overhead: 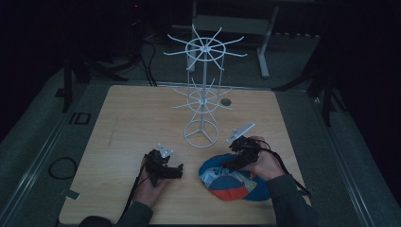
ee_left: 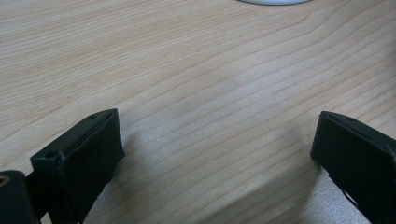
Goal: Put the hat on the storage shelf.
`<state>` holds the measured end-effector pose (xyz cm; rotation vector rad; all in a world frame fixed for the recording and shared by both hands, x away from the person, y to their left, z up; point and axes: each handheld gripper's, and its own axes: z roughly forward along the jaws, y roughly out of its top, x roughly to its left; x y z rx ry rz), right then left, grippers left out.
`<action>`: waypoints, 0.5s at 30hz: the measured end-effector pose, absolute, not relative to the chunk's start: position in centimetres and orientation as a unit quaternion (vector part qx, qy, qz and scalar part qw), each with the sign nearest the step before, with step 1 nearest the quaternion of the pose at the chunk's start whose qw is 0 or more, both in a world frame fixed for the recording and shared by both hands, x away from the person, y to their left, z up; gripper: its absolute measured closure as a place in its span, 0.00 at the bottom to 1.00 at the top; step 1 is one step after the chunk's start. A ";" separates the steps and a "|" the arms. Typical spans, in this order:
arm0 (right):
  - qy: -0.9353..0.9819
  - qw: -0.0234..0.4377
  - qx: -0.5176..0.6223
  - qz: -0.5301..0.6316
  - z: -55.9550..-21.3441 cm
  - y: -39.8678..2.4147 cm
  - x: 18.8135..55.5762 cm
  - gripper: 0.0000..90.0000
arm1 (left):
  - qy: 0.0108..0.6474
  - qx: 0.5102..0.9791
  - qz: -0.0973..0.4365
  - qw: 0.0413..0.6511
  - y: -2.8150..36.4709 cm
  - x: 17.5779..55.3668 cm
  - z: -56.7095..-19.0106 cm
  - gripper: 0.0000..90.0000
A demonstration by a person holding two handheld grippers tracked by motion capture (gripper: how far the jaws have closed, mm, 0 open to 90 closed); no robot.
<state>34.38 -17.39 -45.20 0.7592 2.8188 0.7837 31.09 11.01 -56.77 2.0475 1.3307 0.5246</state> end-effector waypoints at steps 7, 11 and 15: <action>0.940 0.042 0.242 0.237 -46.3 -16.6 35.1 0.25 | 0.505 0.778 0.200 0.316 11.0 31.1 -56.8 0.03; 0.944 0.031 0.236 0.229 -46.8 -16.3 35.3 0.25 | 0.505 0.778 0.200 0.316 11.0 31.1 -56.8 0.03; 0.949 0.015 0.233 0.212 -47.6 -15.9 35.7 0.25 | 0.505 0.778 0.200 0.316 11.0 31.1 -56.8 0.03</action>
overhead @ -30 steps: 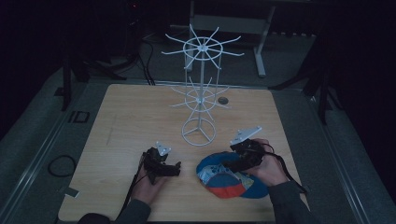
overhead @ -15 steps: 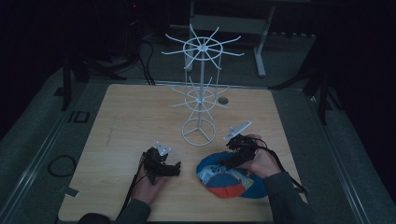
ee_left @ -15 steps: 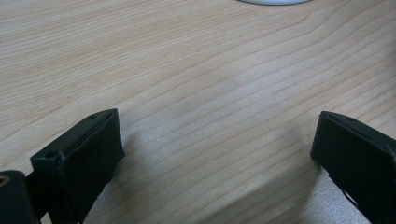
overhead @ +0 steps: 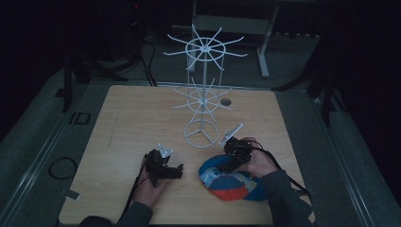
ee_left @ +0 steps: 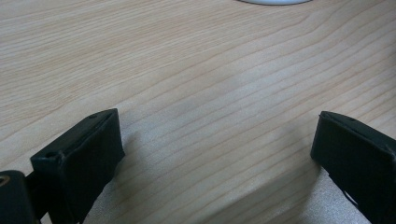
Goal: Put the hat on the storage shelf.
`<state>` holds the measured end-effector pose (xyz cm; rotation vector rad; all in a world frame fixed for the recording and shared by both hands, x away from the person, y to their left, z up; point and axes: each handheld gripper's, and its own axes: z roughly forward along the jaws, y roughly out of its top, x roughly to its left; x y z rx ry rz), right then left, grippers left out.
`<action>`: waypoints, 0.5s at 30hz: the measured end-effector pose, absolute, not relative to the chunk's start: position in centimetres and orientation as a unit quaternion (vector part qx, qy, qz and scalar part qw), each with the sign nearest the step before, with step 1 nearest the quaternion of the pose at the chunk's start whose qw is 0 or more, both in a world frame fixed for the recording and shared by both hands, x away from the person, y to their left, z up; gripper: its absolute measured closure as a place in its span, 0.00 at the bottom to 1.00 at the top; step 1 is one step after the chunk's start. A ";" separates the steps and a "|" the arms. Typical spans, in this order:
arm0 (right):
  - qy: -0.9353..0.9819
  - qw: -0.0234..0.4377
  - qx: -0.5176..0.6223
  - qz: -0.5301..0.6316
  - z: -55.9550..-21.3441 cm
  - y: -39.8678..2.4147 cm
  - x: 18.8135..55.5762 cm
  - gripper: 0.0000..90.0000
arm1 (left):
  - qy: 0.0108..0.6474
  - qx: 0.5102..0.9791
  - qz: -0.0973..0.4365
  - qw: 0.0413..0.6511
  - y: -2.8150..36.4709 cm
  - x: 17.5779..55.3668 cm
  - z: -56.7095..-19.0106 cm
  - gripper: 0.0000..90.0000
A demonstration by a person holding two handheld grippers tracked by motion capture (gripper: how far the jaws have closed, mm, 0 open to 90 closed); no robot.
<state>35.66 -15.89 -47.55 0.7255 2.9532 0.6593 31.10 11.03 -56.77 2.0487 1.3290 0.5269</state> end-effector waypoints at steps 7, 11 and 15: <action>0.958 -0.004 0.223 0.181 -48.7 -15.2 36.0 0.26 | 0.505 0.778 0.200 0.316 11.0 31.1 -56.8 0.03; 0.961 -0.007 0.214 0.174 -49.2 -15.0 35.8 0.40 | 0.505 0.778 0.200 0.316 11.0 31.1 -56.8 0.03; 0.963 -0.001 0.210 0.168 -49.1 -15.0 35.5 0.73 | 0.505 0.778 0.200 0.316 11.0 31.1 -56.8 0.03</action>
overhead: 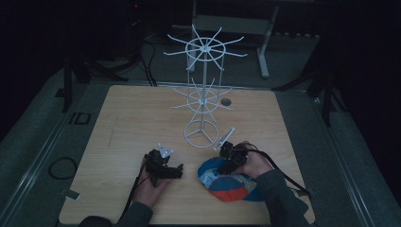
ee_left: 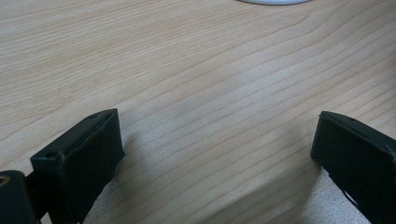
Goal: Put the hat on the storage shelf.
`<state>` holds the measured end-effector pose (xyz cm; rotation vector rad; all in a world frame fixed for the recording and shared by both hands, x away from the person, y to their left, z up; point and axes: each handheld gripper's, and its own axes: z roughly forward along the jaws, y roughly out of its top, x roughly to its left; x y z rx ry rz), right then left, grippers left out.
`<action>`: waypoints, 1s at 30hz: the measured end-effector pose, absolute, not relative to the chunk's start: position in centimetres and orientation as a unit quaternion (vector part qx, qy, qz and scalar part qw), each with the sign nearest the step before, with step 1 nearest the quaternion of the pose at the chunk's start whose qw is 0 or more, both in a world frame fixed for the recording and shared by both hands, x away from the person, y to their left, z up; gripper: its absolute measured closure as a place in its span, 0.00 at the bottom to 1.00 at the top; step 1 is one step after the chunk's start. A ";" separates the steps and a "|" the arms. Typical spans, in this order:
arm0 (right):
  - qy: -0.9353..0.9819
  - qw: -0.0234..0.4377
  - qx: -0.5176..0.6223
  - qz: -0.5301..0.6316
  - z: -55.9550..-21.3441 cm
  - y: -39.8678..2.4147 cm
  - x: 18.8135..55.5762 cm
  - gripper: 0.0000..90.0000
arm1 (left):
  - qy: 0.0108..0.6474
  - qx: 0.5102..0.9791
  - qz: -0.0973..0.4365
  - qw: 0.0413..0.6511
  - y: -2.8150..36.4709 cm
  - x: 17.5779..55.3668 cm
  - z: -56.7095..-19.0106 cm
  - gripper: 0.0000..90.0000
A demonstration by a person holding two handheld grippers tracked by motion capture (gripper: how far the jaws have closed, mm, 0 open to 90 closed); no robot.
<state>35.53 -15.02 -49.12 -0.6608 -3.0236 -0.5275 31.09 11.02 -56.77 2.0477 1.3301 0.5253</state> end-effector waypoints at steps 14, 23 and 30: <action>-0.951 -0.034 -0.211 -0.222 -46.5 -16.7 34.1 0.92 | 0.504 0.779 0.198 0.315 11.0 31.1 -56.7 0.03; -0.939 -0.034 -0.217 -0.265 -44.9 -18.2 33.3 0.93 | 0.504 0.779 0.198 0.315 11.0 31.1 -56.7 0.03; -0.929 -0.034 -0.230 -0.289 -44.3 -19.4 33.1 0.93 | 0.504 0.779 0.198 0.315 11.0 31.1 -56.7 0.03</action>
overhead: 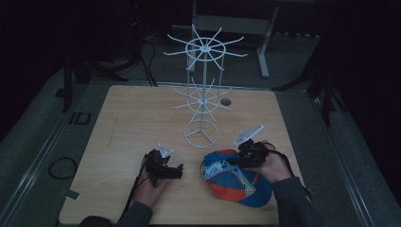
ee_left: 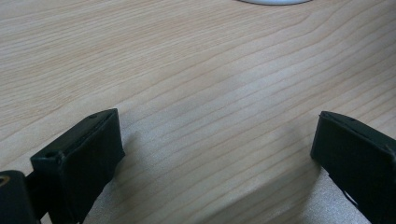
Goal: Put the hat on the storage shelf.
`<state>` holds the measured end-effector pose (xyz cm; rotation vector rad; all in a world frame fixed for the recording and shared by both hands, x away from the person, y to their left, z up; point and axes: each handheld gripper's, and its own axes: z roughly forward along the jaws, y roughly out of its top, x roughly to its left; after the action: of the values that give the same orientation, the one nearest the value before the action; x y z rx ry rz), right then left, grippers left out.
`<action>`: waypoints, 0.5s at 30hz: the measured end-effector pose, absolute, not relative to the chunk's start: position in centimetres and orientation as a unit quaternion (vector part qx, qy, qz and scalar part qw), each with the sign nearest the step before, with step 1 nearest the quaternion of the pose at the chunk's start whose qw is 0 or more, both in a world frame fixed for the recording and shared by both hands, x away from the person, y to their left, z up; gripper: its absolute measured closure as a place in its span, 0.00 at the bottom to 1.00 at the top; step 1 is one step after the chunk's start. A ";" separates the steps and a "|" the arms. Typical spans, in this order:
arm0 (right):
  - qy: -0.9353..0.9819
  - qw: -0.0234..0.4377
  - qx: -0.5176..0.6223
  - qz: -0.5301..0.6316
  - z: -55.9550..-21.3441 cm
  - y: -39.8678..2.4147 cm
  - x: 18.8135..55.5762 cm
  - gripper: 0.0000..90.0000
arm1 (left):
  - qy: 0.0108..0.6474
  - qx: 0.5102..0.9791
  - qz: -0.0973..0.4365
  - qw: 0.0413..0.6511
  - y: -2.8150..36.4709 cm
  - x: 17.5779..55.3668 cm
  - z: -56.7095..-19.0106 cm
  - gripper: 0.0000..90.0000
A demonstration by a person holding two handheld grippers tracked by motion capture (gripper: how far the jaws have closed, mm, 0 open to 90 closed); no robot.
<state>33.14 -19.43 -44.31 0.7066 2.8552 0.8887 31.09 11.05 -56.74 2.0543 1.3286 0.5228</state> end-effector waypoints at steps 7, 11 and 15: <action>0.921 0.044 0.234 0.308 -43.3 -20.1 32.7 0.93 | 0.504 0.779 0.198 0.315 11.0 31.1 -56.7 0.03; 0.917 0.053 0.241 0.312 -42.8 -20.3 32.5 0.93 | 0.504 0.780 0.198 0.314 11.0 31.1 -56.7 0.03; 0.912 0.060 0.247 0.321 -42.5 -20.7 32.3 0.93 | 0.504 0.780 0.199 0.314 11.0 31.1 -56.7 0.03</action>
<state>32.28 -20.68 -42.46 0.7483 2.7606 0.9714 31.09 11.05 -56.74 2.0545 1.3284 0.5235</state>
